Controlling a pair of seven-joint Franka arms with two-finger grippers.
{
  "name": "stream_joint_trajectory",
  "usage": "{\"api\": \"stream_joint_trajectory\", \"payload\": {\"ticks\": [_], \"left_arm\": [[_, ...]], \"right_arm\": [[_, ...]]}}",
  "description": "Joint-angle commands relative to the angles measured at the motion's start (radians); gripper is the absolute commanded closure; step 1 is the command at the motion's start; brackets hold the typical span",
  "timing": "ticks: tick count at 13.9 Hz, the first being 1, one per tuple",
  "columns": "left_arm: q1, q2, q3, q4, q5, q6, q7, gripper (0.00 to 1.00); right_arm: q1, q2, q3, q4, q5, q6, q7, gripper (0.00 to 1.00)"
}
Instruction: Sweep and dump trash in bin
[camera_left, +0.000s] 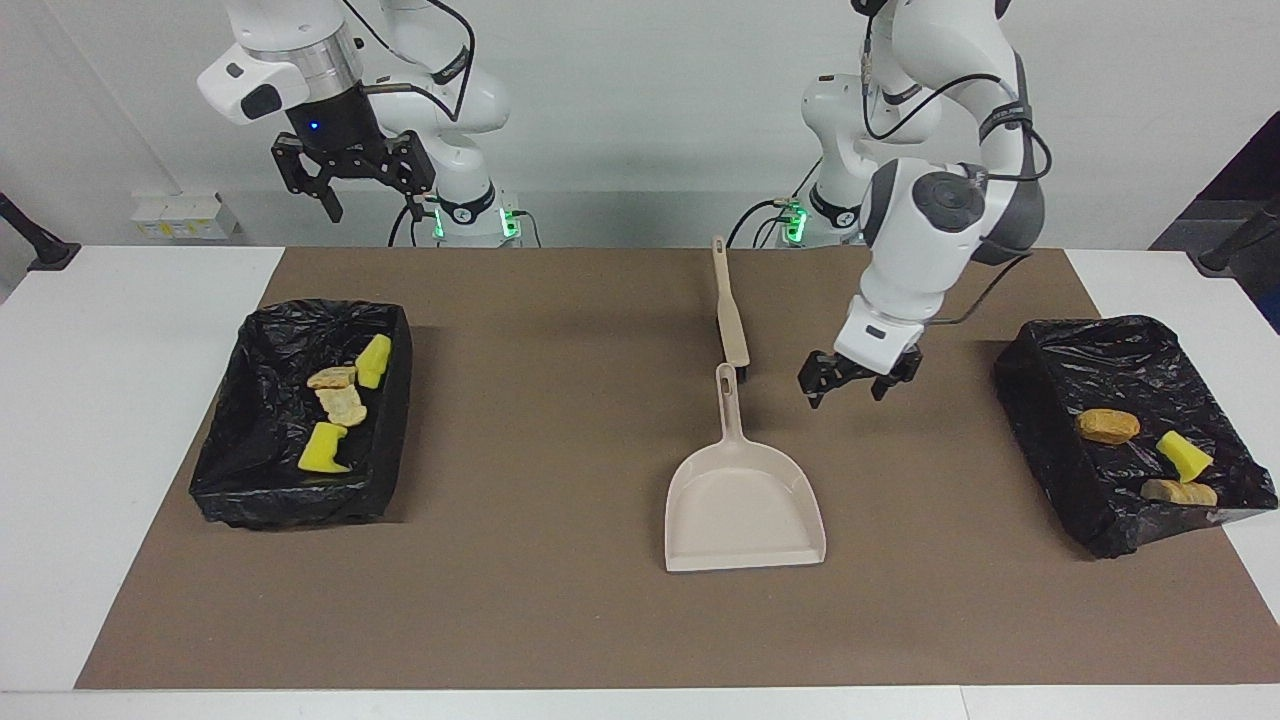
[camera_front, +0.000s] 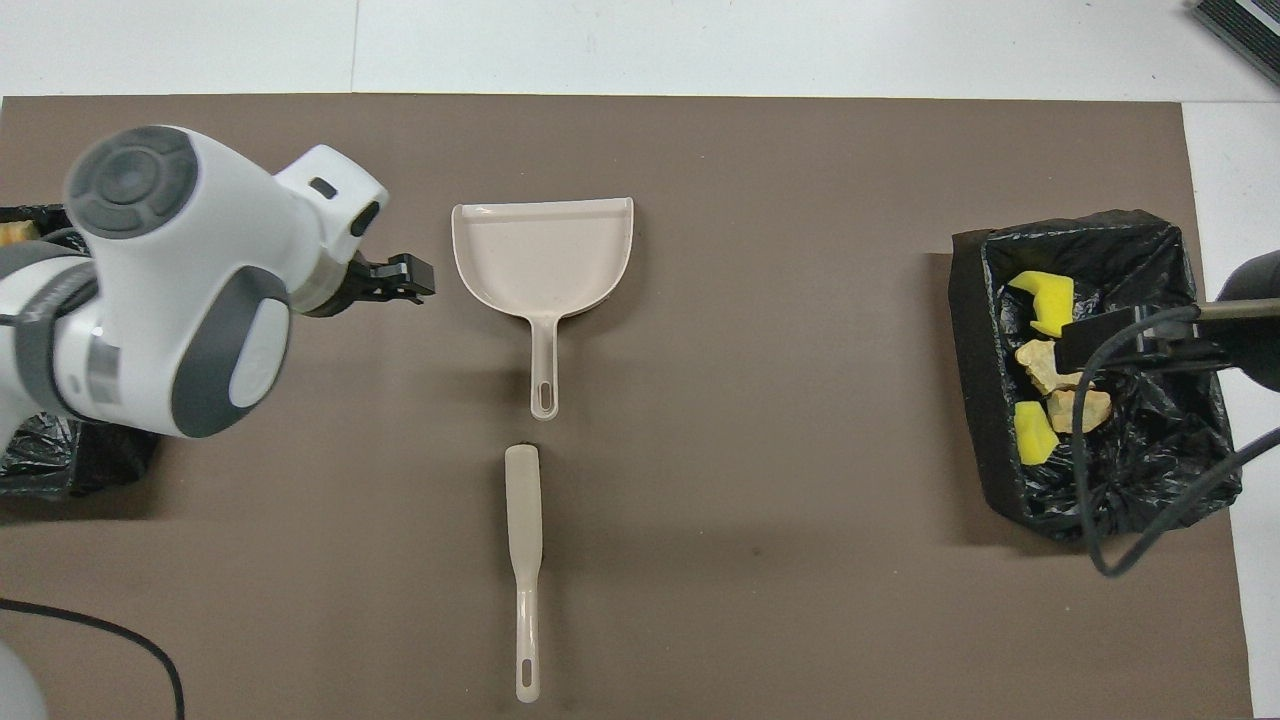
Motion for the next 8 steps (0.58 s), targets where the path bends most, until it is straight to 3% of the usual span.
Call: {"api": "stream_joint_trajectory", "payload": {"ticks": [1, 4, 8], "left_arm": [[0.086, -0.059, -0.008, 0.019, -0.001, -0.085, 0.158, 0.00], [0.175, -0.156, -0.009, 0.020, 0.001, -0.178, 0.294, 0.00], [0.193, -0.289, -0.009, 0.017, 0.001, -0.316, 0.356, 0.00]], "right_arm": [[-0.013, 0.000, 0.009, 0.006, 0.031, 0.010, -0.033, 0.00], [-0.007, 0.000, 0.014, 0.006, 0.056, 0.013, -0.024, 0.00], [-0.007, -0.001, 0.014, 0.006, 0.073, 0.019, -0.022, 0.00]]}}
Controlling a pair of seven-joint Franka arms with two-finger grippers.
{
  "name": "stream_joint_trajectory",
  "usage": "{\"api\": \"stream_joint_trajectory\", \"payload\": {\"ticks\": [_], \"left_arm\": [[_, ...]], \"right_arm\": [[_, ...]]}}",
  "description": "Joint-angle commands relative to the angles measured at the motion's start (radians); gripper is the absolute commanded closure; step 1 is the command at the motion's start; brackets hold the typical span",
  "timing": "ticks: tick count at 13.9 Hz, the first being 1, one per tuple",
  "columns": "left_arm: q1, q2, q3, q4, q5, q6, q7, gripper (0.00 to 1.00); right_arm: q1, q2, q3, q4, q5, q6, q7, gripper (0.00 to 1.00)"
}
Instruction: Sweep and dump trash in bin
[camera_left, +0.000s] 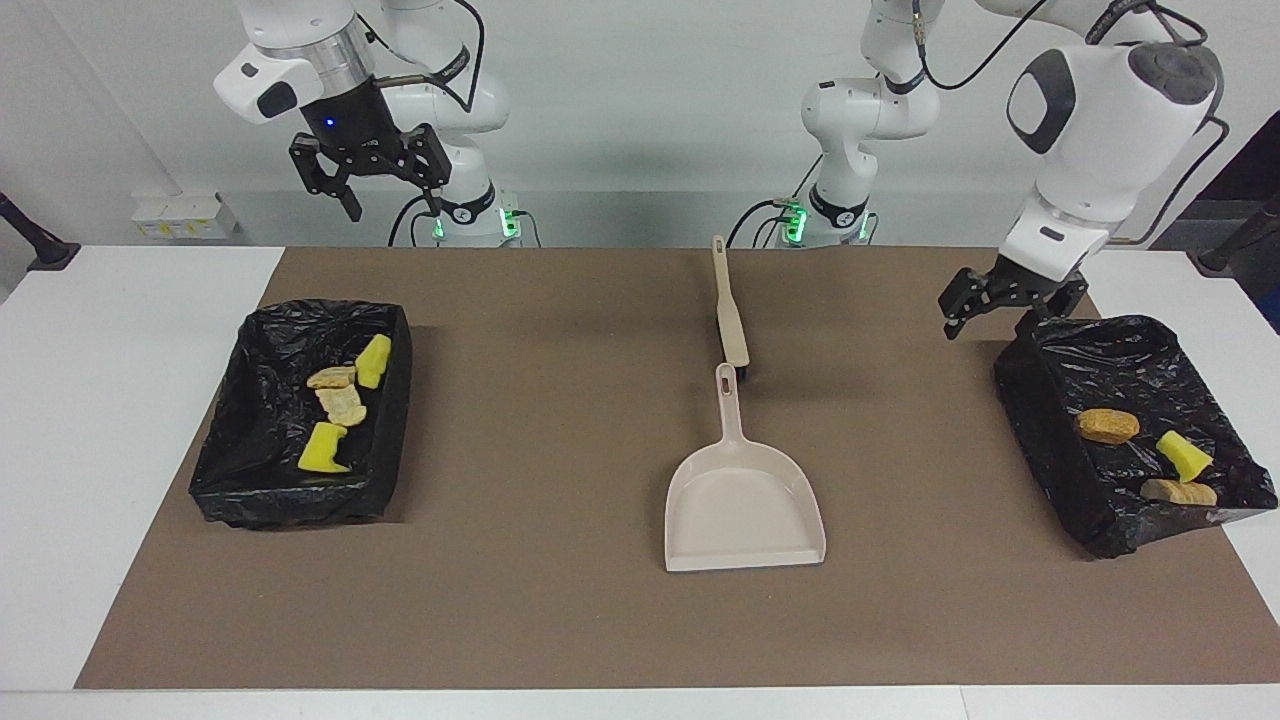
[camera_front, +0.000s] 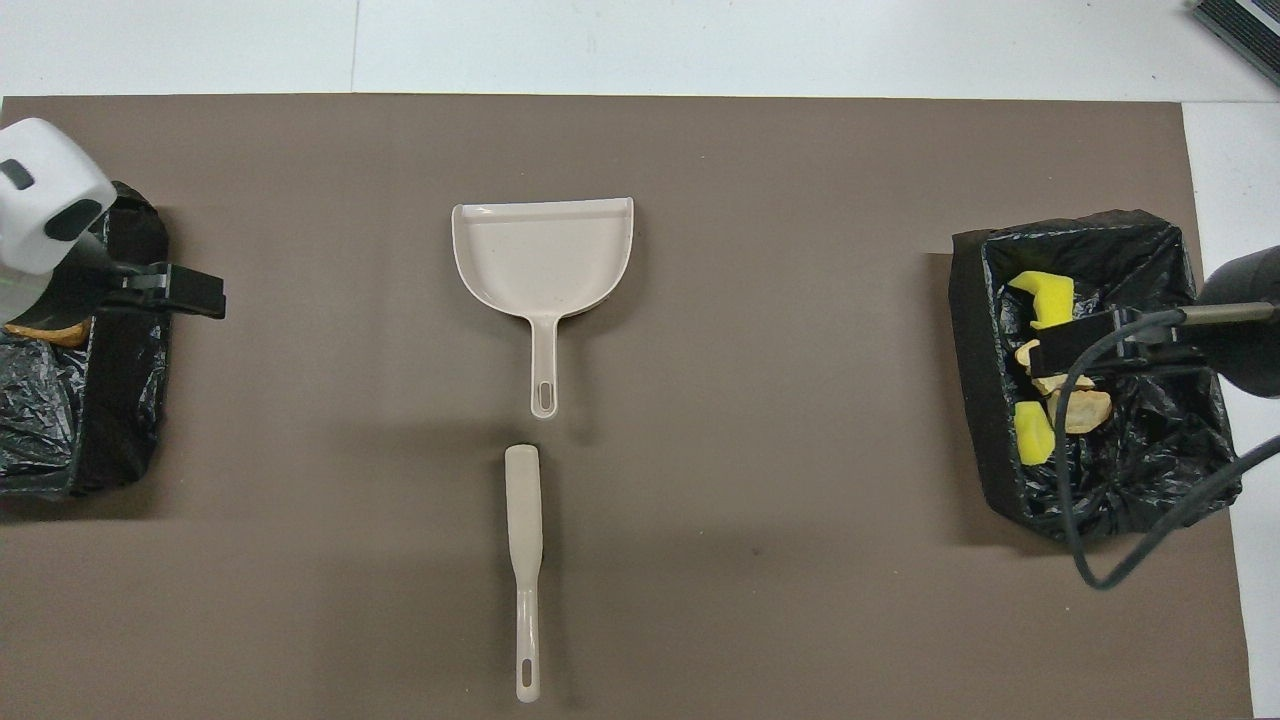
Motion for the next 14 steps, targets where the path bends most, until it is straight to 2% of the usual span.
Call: {"api": "stream_joint_trajectory", "payload": {"ticks": [1, 4, 7, 8, 14], "left_arm": [[0.006, -0.100, -0.011, -0.020, 0.001, -0.104, 0.066, 0.00], [0.009, -0.111, -0.009, -0.011, -0.001, -0.144, 0.081, 0.00], [0.041, -0.038, -0.008, 0.128, -0.005, -0.248, 0.087, 0.00], [0.041, -0.027, -0.008, 0.147, -0.010, -0.248, 0.087, 0.00], [0.041, -0.015, -0.008, 0.144, -0.010, -0.233, 0.090, 0.00]], "right_arm": [[-0.009, -0.001, 0.004, 0.001, 0.027, 0.017, -0.024, 0.00], [-0.006, -0.001, 0.004, 0.003, 0.027, 0.018, -0.024, 0.00], [-0.006, -0.001, 0.013, 0.003, 0.025, 0.017, -0.024, 0.00], [-0.006, -0.003, 0.013, 0.003, 0.025, 0.017, -0.029, 0.00], [-0.006, -0.003, 0.013, 0.001, 0.024, 0.018, -0.032, 0.00]]}}
